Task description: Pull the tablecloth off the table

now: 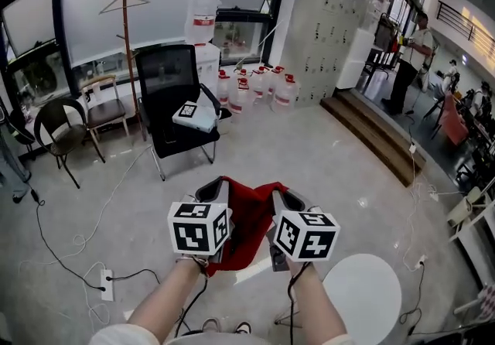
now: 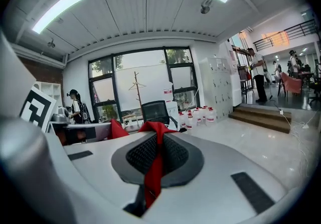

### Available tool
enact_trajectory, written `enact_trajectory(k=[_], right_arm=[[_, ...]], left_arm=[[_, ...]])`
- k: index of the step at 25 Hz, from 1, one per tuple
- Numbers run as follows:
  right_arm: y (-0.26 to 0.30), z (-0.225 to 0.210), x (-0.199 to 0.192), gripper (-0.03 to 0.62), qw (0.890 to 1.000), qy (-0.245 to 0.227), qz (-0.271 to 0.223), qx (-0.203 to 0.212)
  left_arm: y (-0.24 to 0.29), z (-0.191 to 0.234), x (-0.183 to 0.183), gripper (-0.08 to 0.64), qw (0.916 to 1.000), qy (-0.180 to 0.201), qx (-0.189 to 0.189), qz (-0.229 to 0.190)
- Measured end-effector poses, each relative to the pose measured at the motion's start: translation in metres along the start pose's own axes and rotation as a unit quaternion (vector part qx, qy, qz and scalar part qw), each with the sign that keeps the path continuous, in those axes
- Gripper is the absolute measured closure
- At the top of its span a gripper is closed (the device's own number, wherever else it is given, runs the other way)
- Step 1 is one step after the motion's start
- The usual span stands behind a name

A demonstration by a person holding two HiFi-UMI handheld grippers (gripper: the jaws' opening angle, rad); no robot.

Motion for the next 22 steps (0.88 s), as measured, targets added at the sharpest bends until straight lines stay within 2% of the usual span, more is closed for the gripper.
enact_trajectory(k=[3,9,14,22], right_arm=[[0.001,-0.001,-0.002,0.566,1.0,-0.005,-0.006,-0.004],[-0.005,-0.013,0.002,0.566,1.0,-0.011,-0.01,-0.014],[-0.008,-0.022,0.006,0.566,1.0,-0.014,-0.016,-0.02],[-0.016,-0.041,0.001,0.566,0.999,0.01,-0.016,-0.027]], left_arm=[[0.0,-0.001,-0.003,0.543,0.9998,0.001,0.018,-0.003],[0.003,-0.006,-0.002,0.543,0.9995,0.009,0.029,0.004],[0.009,-0.009,0.001,0.543,0.9994,0.014,0.032,0.005],[0.019,-0.022,-0.004,0.543,0.9996,0.014,0.022,0.011]])
Point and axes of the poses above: the fingertips, and each gripper's own axes: y forward along the fingers, z to its left, x out of its top, the point moved 4 cm from there along -y, backward along the fingers, and after that the axes turned 8 degrees about z, right-handed, at the moved point
